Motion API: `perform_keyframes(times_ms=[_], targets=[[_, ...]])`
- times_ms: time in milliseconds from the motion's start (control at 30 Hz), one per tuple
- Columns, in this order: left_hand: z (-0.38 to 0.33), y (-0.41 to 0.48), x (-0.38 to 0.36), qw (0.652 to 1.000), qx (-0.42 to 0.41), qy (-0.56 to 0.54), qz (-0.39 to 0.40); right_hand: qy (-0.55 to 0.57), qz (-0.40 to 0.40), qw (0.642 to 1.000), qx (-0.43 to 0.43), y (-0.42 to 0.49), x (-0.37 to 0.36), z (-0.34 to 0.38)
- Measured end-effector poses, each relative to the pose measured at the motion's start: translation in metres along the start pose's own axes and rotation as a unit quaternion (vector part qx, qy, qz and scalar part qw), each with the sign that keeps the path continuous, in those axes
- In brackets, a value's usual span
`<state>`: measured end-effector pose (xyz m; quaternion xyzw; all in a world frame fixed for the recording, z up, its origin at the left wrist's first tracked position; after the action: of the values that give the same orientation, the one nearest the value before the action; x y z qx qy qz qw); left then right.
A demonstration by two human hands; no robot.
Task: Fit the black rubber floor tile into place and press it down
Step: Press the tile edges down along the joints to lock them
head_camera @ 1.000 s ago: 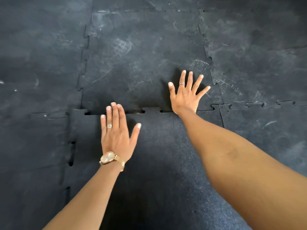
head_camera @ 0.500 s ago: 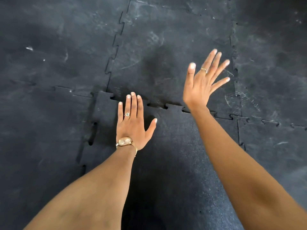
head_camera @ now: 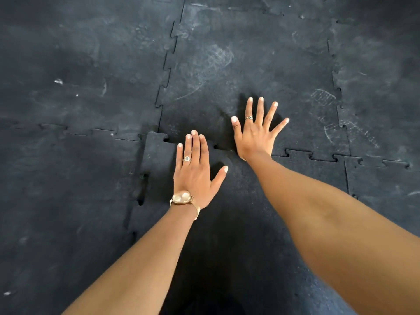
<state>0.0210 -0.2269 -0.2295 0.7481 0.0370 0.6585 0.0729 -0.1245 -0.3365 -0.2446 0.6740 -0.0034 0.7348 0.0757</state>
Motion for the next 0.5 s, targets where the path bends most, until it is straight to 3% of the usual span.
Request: perform_keyframes(times_ms=[67, 167, 233, 433, 500], targets=[[0.023, 0.002, 0.013, 1.000, -0.009, -0.009, -0.020, 0.011, -0.003, 1.000, 0.006, 0.001, 0.000, 0.002], [0.088, -0.007, 0.025, 0.992, 0.105, 0.025, -0.065, 0.013, 0.004, 1.000, 0.012, 0.000, -0.003, 0.002], [0.111, -0.014, 0.017, 0.984, 0.173, 0.024, -0.032, 0.009, 0.009, 1.000, 0.013, 0.000, -0.003, 0.000], [0.115, -0.016, 0.007, 0.979, 0.194, 0.056, 0.012, -0.018, -0.013, 1.000, 0.014, -0.002, 0.012, 0.011], [0.117, -0.016, 0.006, 0.979, 0.196, 0.059, 0.019, 0.033, -0.038, 0.999, 0.012, 0.003, 0.030, 0.035]])
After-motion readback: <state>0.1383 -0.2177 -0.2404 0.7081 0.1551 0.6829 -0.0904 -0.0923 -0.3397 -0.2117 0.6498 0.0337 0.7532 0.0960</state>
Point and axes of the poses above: each hand's wrist, its own y-axis towards the middle knuckle, its own x-axis out of the back of the hand, z = x × y, the point moved 6 cm from there along y, towards the middle knuckle, and after that the axes turned 11 degrees about -z, right-handed, at the moved point
